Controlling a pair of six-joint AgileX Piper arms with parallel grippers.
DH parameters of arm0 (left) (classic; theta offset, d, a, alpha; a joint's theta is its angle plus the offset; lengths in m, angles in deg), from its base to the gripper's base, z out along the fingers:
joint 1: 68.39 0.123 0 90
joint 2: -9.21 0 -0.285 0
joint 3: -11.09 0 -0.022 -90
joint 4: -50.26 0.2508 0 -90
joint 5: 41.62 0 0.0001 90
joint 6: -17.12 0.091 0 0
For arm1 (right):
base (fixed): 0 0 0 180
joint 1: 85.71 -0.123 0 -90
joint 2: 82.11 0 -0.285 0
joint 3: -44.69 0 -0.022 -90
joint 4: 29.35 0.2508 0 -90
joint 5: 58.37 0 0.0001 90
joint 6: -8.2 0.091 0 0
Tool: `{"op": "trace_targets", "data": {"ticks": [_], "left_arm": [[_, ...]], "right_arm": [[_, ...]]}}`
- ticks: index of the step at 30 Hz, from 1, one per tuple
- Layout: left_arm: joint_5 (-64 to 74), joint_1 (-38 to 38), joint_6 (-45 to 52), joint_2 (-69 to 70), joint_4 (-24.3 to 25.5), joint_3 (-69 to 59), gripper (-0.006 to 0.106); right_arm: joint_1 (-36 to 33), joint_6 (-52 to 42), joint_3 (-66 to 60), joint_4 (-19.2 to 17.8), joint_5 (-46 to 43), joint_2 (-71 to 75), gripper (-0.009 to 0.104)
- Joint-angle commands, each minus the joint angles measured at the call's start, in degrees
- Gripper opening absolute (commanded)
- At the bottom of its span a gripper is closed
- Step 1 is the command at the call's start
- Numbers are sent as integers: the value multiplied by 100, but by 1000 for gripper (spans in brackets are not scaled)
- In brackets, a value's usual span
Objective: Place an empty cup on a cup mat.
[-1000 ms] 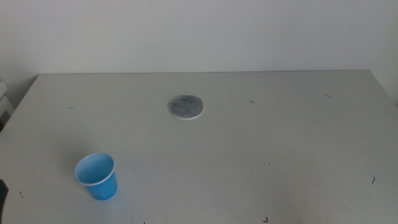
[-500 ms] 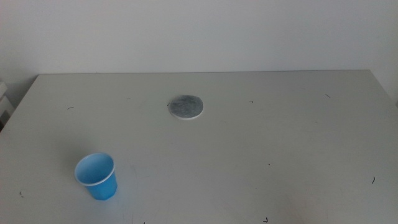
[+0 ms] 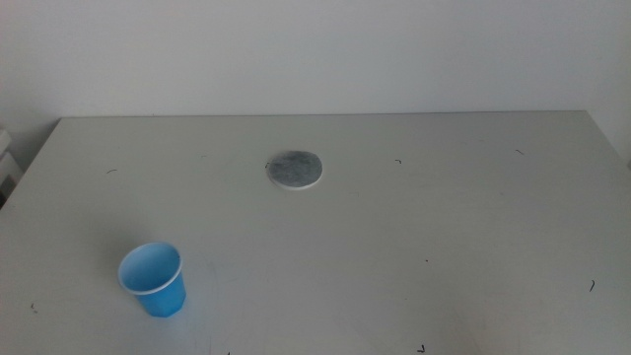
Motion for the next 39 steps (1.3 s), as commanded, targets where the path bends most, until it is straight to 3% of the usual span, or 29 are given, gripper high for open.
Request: {"op": "trace_targets", "data": {"ticks": [1, 8, 26, 39], "left_arm": [[7, 8, 71, -253, -164, 339, 105], [281, 8, 225, -932, -485, 388, 105], [123, -14, 237, -2545, -665, 371, 105], [-226, -522, 249, -4099, -710, 371, 105]], "right_arm": [[4, -49, 66, -52, -445, 110, 94], [4, -49, 66, -52, -445, 110, 94], [4, -49, 66, -52, -445, 110, 94], [4, -49, 66, -52, -445, 110, 94]]}}
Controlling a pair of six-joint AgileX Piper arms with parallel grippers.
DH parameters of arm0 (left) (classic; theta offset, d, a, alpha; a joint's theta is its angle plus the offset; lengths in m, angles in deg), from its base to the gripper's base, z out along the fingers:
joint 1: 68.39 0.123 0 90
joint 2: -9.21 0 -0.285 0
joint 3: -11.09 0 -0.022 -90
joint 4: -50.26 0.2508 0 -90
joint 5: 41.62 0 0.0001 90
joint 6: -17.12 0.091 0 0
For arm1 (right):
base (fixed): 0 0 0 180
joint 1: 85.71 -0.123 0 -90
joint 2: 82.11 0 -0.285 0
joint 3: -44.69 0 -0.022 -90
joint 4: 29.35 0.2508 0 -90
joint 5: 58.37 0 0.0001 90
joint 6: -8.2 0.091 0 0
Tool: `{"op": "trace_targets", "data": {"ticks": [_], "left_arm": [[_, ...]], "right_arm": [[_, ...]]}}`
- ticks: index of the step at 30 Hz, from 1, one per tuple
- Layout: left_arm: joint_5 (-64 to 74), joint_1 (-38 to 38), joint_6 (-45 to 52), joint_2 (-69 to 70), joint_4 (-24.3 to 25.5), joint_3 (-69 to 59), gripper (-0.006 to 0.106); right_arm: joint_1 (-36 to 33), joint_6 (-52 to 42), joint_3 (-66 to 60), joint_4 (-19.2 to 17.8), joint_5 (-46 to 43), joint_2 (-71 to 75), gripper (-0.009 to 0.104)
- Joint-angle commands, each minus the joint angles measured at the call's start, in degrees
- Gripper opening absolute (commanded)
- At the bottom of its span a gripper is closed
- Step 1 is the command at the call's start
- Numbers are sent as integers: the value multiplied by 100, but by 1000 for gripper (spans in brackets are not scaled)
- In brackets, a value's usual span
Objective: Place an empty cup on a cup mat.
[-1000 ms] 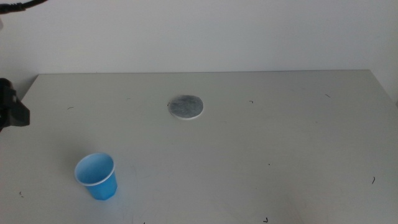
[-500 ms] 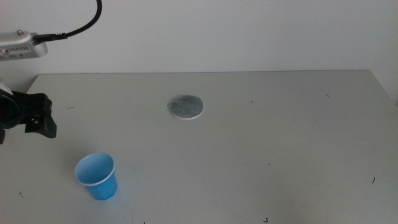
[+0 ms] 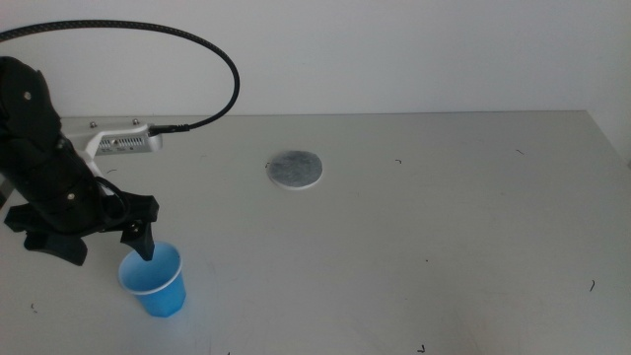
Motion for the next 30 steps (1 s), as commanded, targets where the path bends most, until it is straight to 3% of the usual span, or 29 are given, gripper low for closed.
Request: {"op": "trace_targets", "data": {"ticks": [1, 10, 12, 15, 18, 25, 30], "left_arm": [[-100, -44, -14, -7, -84, 166, 105], [-127, -44, -5, -710, -107, 166, 105], [-118, -44, -5, -903, -107, 166, 100], [-89, -44, -5, -1009, -113, 166, 87], [-89, -44, -5, -1009, -210, 171, 66], [-5, -44, 5, -992, -433, 183, 0], [80, -44, 14, -895, -458, 253, 0]], "right_arm": [[4, -49, 66, -52, -445, 110, 94], [4, -49, 66, -52, -445, 110, 94], [4, -49, 66, -52, -445, 110, 94], [4, -49, 66, -52, -445, 110, 94], [4, -49, 66, -52, -445, 110, 94], [4, -49, 66, -52, -445, 110, 94], [4, -49, 66, -52, -445, 110, 94]]}}
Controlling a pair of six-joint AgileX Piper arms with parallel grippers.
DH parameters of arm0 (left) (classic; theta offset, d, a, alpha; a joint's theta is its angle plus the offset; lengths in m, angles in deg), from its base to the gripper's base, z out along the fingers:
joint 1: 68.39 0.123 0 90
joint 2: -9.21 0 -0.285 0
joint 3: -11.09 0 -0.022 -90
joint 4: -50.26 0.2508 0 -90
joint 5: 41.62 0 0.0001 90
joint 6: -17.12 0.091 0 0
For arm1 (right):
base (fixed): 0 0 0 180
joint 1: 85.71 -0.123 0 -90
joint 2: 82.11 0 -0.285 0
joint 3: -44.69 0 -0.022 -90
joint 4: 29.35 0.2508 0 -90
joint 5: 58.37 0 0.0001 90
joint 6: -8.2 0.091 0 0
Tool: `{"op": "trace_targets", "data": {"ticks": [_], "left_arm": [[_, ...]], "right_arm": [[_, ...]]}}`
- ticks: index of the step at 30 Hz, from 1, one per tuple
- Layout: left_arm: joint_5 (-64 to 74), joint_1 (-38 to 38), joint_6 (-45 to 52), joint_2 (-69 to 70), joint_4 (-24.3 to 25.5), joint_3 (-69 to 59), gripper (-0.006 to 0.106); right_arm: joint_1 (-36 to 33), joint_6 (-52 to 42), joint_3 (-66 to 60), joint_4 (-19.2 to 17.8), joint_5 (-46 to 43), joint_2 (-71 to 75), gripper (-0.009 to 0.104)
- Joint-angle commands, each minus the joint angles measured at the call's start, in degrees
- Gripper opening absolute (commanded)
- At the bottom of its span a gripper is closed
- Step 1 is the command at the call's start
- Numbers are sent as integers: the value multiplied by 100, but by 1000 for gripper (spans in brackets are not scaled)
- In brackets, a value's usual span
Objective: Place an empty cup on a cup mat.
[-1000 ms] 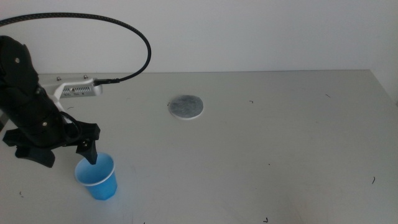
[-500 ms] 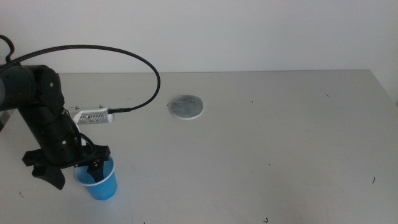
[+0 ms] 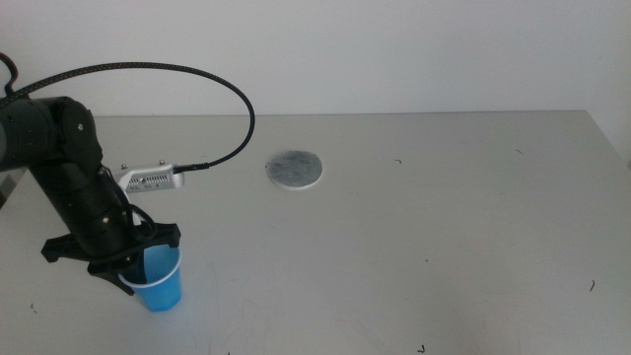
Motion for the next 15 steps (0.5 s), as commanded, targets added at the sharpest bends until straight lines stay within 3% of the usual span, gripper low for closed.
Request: {"op": "trace_targets", "data": {"ticks": [1, 8, 15], "left_arm": [[171, -22, -8, 327, -143, 253, 0], [509, -246, -90, 253, -146, 1092, 0], [1272, -654, -269, -624, -140, 2873, 0]], "right_arm": [[4, -49, 66, -52, -445, 110, 94], [4, -49, 66, -52, -445, 110, 94], [4, -49, 66, -52, -445, 110, 94]]}}
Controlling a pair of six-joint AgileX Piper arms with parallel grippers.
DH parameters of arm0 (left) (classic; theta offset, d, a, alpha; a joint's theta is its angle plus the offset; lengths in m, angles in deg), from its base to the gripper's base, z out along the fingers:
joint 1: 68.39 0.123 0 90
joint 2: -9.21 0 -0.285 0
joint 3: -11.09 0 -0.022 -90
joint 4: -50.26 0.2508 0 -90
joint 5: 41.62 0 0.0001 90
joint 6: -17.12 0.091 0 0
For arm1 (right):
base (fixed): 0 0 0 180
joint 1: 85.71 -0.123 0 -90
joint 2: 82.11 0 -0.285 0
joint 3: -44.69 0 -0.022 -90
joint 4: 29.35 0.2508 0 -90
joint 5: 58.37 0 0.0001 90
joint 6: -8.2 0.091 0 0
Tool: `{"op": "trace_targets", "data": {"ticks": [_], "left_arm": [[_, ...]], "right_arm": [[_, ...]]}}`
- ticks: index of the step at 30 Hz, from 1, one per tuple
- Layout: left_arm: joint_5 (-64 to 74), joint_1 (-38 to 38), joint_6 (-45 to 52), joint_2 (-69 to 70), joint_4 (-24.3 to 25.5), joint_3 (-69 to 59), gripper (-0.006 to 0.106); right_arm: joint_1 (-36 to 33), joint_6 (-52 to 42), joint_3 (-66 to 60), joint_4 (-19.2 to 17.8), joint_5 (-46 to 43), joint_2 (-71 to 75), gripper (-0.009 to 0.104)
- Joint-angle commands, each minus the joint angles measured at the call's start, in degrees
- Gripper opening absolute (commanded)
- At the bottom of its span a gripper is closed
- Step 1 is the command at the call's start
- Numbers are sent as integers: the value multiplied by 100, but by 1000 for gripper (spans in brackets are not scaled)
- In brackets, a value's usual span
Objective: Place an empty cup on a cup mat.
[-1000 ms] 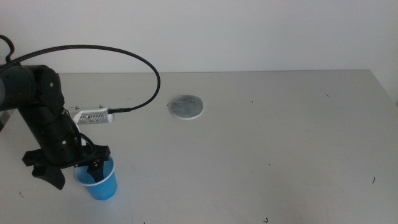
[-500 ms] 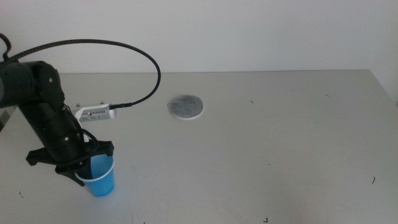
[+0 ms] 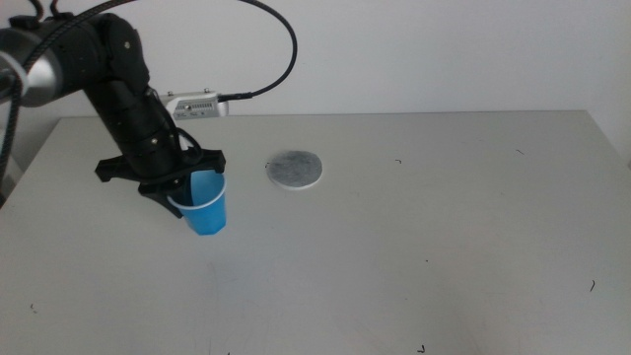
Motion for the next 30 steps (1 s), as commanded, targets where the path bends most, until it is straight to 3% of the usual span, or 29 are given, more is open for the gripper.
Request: {"op": "trace_targets", "data": {"ticks": [1, 15, 21, 30], "left_arm": [[306, -167, -115, -105, -77, 790, 0], [779, -633, -520, -2245, -287, 4292, 0], [779, -717, -527, -2761, -324, 5090, 0], [483, -731, -521, -3032, -362, 5252, 0]], "right_arm": [[4, -49, 66, -52, -445, 110, 94], [4, -49, 66, -52, -445, 110, 94], [4, -49, 66, -52, -445, 110, 94], [4, -49, 66, -52, -445, 110, 94]]}}
